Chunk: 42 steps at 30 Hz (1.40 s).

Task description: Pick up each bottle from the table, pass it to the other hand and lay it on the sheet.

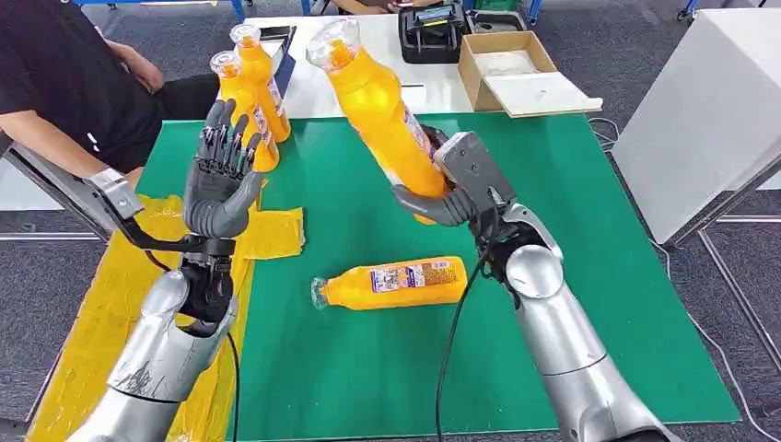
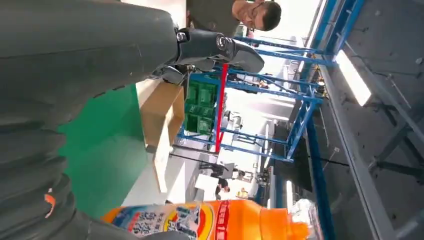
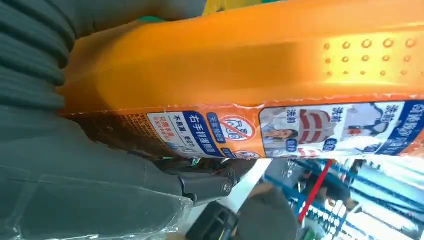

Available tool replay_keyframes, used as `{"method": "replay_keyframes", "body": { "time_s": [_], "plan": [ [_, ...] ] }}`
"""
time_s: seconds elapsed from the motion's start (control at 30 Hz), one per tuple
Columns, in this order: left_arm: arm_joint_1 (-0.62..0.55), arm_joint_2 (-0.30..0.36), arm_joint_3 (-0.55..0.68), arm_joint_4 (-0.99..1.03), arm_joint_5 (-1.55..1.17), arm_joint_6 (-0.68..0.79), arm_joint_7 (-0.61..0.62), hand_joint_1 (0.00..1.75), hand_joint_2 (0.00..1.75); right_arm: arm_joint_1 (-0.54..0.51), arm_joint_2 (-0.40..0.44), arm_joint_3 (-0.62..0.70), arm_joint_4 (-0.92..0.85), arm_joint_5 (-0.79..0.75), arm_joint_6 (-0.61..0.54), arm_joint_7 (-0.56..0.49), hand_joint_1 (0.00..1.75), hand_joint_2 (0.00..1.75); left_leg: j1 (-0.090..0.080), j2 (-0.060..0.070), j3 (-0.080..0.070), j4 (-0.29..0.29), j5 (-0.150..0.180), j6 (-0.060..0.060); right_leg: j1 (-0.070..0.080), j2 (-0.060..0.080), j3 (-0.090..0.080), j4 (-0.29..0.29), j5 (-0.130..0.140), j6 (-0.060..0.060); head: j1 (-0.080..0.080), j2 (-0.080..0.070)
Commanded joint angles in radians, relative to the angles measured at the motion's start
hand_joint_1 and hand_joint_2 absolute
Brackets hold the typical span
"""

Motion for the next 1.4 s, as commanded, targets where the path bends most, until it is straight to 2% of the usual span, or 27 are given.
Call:
{"method": "replay_keyframes", "body": {
  "time_s": [0.03, 0.17, 0.4, 0.57, 0.73, 0.93, 1.0, 1.17, 1.4],
  "plan": [
    [-0.003, -0.009, -0.008, 0.014, 0.002, 0.004, 0.006, 0.00, 1.75, -0.063, -0.003, 0.072, 0.052, -0.011, -0.005, 0.011, 1.75, 1.75, -0.001, 0.000, 0.002, 0.001, -0.002, -0.001, -0.001, -0.003, 0.002, 0.001, -0.002, 0.001, 0.000, 0.000],
    [0.005, -0.020, -0.004, 0.000, -0.003, 0.016, 0.007, 0.00, 1.75, -0.040, 0.009, 0.084, 0.015, -0.011, -0.009, 0.014, 1.75, 1.75, -0.001, 0.000, 0.002, 0.001, -0.002, -0.002, -0.001, -0.003, 0.003, 0.001, -0.002, 0.001, 0.000, 0.000],
    [0.015, -0.043, -0.017, -0.028, -0.015, 0.037, 0.009, 0.00, 1.75, 0.139, 0.006, 0.197, -0.103, 0.111, -0.135, 0.031, 1.75, 1.75, 0.000, -0.002, 0.004, -0.001, -0.002, -0.002, 0.000, -0.004, 0.005, -0.002, -0.002, 0.000, 0.000, 0.000],
    [0.008, -0.065, -0.031, -0.040, -0.036, 0.051, 0.034, 0.00, 1.75, 0.200, 0.012, 0.194, -0.188, 0.151, -0.156, 0.082, 1.75, 1.75, -0.001, -0.003, 0.002, 0.001, -0.002, -0.002, -0.001, -0.006, 0.003, 0.001, -0.003, 0.000, 0.000, 0.000],
    [0.003, -0.073, -0.022, -0.015, -0.036, 0.054, 0.038, 0.00, 1.75, 0.197, 0.040, 0.201, -0.164, 0.190, -0.144, 0.101, 1.75, 1.75, -0.001, 0.000, -0.001, 0.000, -0.001, -0.001, 0.000, -0.003, 0.000, 0.000, -0.001, 0.000, 0.000, 0.000],
    [0.032, -0.082, -0.018, -0.061, -0.028, 0.026, 0.052, 0.00, 1.75, 0.176, 0.061, 0.203, -0.103, 0.228, -0.134, 0.121, 1.75, 1.75, -0.001, -0.001, 0.003, 0.001, -0.003, -0.002, -0.001, -0.006, 0.003, 0.001, -0.004, 0.001, 0.000, 0.000],
    [0.064, -0.074, -0.027, -0.105, -0.029, 0.019, 0.057, 0.00, 1.75, 0.176, 0.060, 0.180, -0.100, 0.242, -0.141, 0.128, 1.75, 1.75, -0.001, 0.000, 0.000, -0.001, -0.001, -0.001, -0.001, -0.002, 0.000, -0.001, -0.001, 0.000, 0.000, 0.000],
    [0.136, -0.046, -0.056, -0.151, -0.041, -0.012, 0.052, 0.00, 1.75, 0.198, 0.017, 0.051, -0.167, 0.286, -0.158, 0.147, 1.75, 1.75, -0.001, -0.002, 0.003, 0.000, -0.002, -0.002, -0.001, -0.005, 0.004, 0.000, -0.003, 0.001, 0.000, 0.000],
    [0.134, -0.040, -0.067, -0.136, -0.049, -0.033, 0.042, 0.00, 1.75, 0.192, -0.006, -0.016, -0.180, 0.300, -0.133, 0.144, 1.75, 1.75, -0.002, -0.003, 0.001, 0.001, -0.002, -0.002, -0.001, -0.006, 0.002, 0.001, -0.003, 0.001, 0.000, 0.000]
  ]
}}
